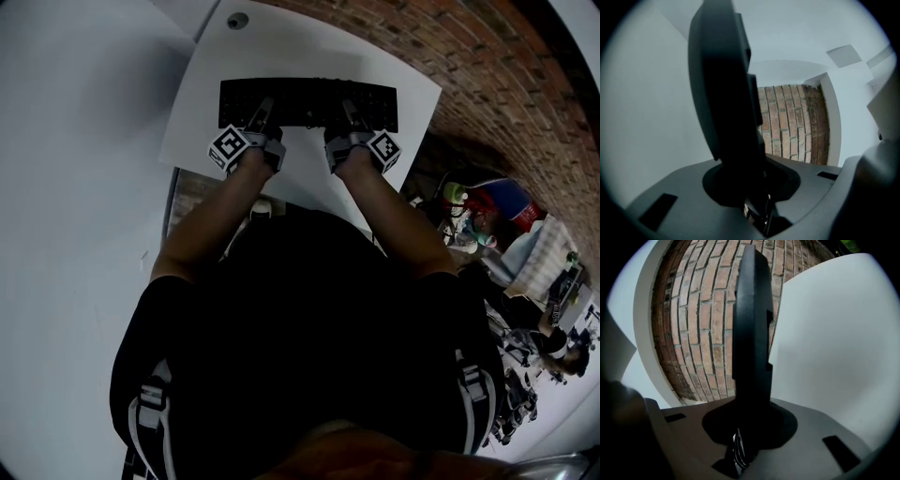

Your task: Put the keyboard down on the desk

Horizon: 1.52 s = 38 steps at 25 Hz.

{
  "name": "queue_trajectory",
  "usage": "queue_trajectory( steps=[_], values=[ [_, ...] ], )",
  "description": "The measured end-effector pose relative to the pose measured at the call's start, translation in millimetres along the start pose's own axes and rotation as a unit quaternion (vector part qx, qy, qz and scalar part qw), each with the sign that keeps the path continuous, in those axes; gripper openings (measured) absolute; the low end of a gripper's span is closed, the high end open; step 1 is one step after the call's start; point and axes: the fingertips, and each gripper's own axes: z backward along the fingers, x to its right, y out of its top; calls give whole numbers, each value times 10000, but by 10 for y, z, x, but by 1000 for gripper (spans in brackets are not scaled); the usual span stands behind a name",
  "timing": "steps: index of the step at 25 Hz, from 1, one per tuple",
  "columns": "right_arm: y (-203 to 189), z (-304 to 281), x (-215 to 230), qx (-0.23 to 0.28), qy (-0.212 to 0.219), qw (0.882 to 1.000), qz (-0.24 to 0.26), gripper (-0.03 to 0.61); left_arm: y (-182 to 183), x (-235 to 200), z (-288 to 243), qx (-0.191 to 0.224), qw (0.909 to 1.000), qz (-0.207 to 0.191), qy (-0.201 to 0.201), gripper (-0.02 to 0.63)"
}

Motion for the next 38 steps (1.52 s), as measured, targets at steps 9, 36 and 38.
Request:
queue_trajectory(
  steps=[9, 36, 38],
  values=[
    [39, -136, 277, 23, -257, 9997, -2, 91, 3, -309, -141, -150, 9997, -21, 201, 97],
    [150, -382, 1075, -48, -837, 9962, -232, 91, -27, -1059, -364, -244, 9957, 276, 848, 97],
    [148, -388, 1137, -96, -870, 9959, -217, 91, -33, -1115, -373, -259, 9953, 270, 892, 97]
  ],
)
